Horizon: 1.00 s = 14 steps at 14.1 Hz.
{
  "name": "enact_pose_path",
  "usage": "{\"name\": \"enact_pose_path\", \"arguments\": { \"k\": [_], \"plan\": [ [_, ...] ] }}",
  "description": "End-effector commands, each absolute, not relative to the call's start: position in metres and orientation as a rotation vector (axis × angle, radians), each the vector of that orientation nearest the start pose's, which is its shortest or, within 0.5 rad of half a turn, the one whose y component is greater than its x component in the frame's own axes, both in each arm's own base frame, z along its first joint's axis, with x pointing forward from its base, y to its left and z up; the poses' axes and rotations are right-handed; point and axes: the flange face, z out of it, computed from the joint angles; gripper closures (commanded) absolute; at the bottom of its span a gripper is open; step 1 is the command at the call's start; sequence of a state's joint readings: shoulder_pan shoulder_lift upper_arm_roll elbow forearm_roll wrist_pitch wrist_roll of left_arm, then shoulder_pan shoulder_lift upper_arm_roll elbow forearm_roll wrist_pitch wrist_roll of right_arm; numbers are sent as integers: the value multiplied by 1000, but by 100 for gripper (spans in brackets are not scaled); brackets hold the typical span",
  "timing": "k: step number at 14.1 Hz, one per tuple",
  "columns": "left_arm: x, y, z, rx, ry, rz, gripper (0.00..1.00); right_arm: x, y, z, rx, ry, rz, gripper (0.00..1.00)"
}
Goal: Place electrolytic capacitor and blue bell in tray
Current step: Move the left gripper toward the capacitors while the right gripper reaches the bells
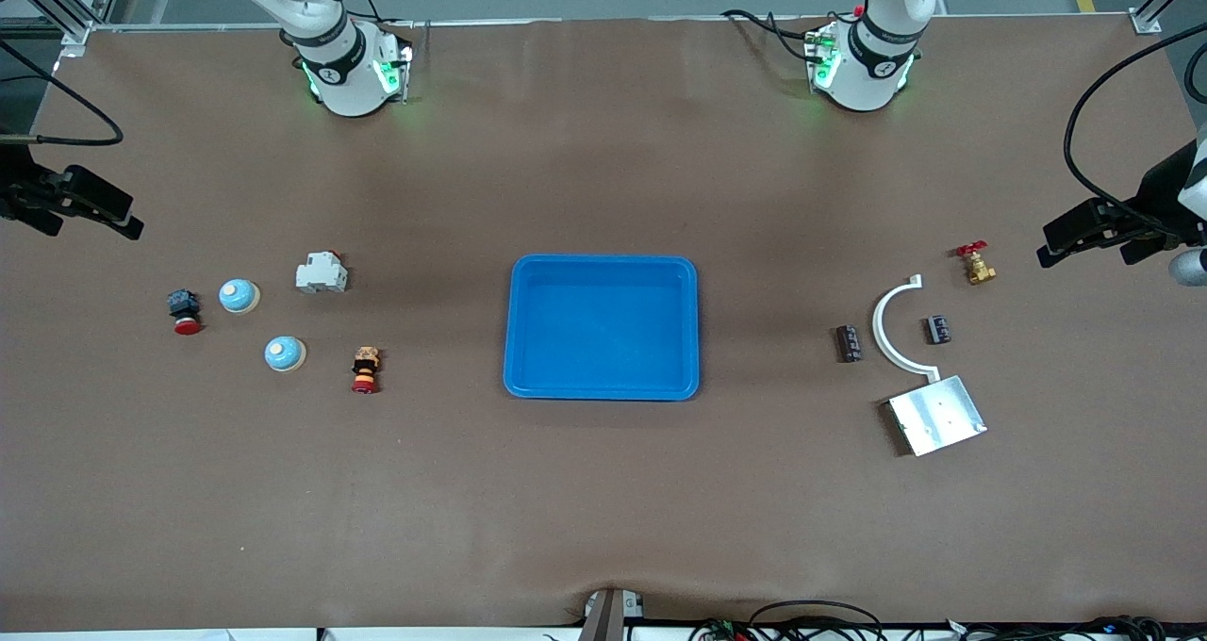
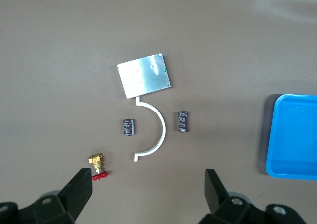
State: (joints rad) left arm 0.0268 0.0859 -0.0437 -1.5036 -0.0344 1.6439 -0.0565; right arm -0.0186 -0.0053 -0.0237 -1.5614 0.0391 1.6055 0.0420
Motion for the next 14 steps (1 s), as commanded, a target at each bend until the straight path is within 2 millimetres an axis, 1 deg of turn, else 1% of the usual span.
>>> {"name": "enact_pose_path", "arguments": {
  "k": [1, 4, 6, 8, 9, 10, 12, 13, 14],
  "plan": [
    [589, -10, 615, -3171, -78, -93, 0, 549, -18, 639, -3080, 141, -94, 0],
    [589, -10, 614, -3171, -80, -88, 0, 549, -18, 639, -3080, 141, -97, 0],
    [590, -8, 609, -3171, -88, -69, 0, 549, -18, 638, -3079, 141, -92, 0],
    [593, -3, 600, -3172, -100, -45, 0, 551, -20, 631, -3079, 145, -92, 0],
    [594, 8, 599, -3173, -125, -40, 0, 551, -20, 624, -3080, 137, -83, 0],
    [597, 13, 590, -3174, -133, -17, 0, 552, -21, 615, -3080, 138, -78, 0],
    [597, 16, 579, -3173, -126, 20, 0, 552, -30, 599, -3082, 121, -83, 0],
    [600, 18, 571, -3173, -128, 41, 0, 553, -35, 587, -3084, 96, -82, 0],
    [605, 18, 559, -3173, -134, 73, 0, 553, -45, 575, -3086, 76, -77, 0]
  ]
}}
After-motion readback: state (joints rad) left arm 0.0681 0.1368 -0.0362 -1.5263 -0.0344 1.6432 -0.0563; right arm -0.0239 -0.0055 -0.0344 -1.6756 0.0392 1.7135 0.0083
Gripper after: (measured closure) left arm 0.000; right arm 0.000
